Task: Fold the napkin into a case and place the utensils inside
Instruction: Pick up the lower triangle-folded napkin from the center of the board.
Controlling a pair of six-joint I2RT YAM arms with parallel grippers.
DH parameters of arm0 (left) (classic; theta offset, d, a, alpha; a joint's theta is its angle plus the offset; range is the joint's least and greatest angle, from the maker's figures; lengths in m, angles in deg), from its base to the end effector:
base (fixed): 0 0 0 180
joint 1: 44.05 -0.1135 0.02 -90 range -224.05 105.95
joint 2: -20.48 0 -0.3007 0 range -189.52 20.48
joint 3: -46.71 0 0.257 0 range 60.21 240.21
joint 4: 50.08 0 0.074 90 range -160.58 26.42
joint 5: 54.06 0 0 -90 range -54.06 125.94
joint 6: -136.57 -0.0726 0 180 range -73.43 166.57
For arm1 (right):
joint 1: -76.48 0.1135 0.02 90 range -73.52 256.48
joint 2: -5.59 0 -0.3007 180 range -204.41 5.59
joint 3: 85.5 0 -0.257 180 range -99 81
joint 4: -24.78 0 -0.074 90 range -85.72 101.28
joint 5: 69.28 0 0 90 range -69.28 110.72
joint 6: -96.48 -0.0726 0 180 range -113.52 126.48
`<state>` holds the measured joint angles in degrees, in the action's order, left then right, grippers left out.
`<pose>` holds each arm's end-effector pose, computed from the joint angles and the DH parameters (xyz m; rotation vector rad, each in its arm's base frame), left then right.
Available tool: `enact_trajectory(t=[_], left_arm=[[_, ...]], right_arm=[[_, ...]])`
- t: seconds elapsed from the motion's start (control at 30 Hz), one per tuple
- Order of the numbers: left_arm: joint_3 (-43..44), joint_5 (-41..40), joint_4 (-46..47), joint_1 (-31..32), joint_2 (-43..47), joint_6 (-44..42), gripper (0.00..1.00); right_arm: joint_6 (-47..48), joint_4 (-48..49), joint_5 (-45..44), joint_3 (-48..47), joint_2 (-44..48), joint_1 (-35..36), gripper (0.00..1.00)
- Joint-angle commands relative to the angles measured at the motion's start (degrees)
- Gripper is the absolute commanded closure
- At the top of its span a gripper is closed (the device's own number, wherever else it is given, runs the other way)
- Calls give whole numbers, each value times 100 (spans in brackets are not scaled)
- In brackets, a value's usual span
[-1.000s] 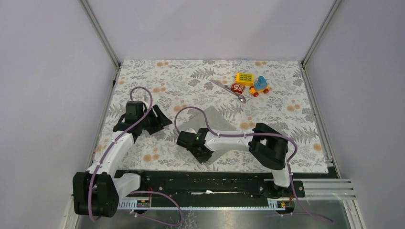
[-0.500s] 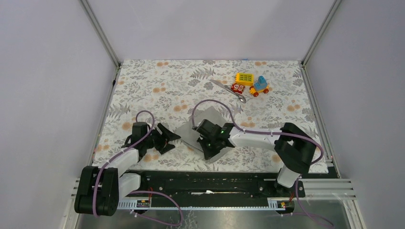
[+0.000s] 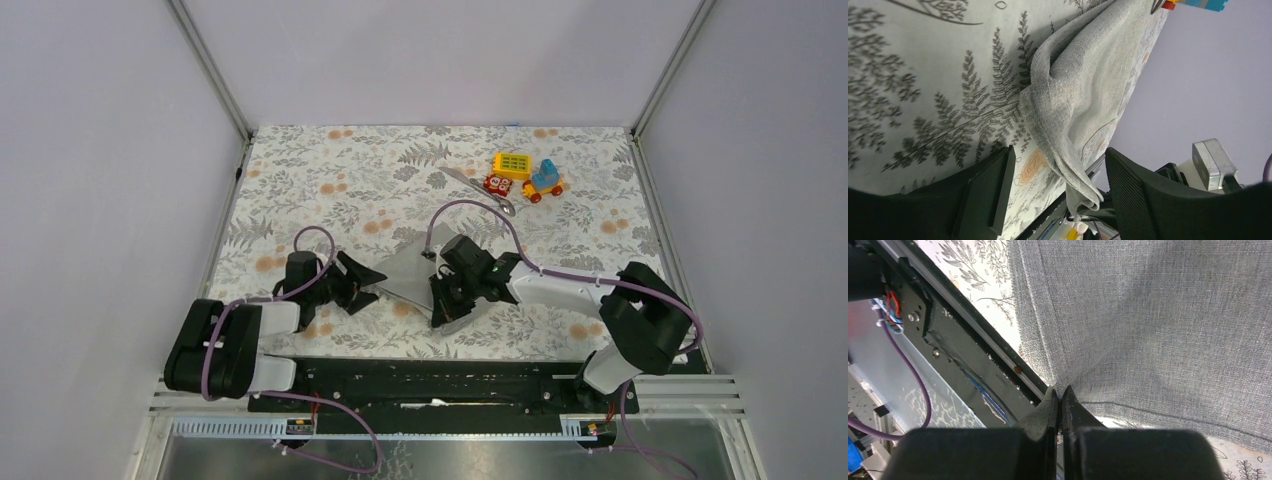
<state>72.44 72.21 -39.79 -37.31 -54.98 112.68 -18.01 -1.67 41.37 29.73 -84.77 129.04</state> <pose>0.2065 -0.0676 0.1243 -0.8862 2.3217 -1.3359 0.1870 0.2863 0.1913 -0.8130 2.5599 0.9563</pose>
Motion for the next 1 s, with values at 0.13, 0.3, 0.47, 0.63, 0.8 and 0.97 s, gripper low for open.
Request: enact_trajectory(t=[0.13, 0.3, 0.47, 0.63, 0.8, 0.97], left_arm=[[245, -37, 1102, 187, -886, 139, 37], [473, -386, 525, 195, -633, -169, 51], [687, -332, 141, 187, -432, -250, 76], [1415, -681, -1198, 300, -89, -592, 87], [2085, -1111, -1982, 583, -278, -697, 85], [2860, -1522, -2308, 1077, -807, -703, 85]], right_arm=[[-131, 447, 534, 249, 472, -308, 100], [-101, 495, 675, 363, 515, -386, 100], [-89, 591, 795, 489, 595, -426, 100], [-77, 695, 1241, 713, 622, -743, 100], [-325, 1173, 2246, 1038, 369, -1293, 100], [-491, 1625, 2527, 1381, 181, -1650, 100]])
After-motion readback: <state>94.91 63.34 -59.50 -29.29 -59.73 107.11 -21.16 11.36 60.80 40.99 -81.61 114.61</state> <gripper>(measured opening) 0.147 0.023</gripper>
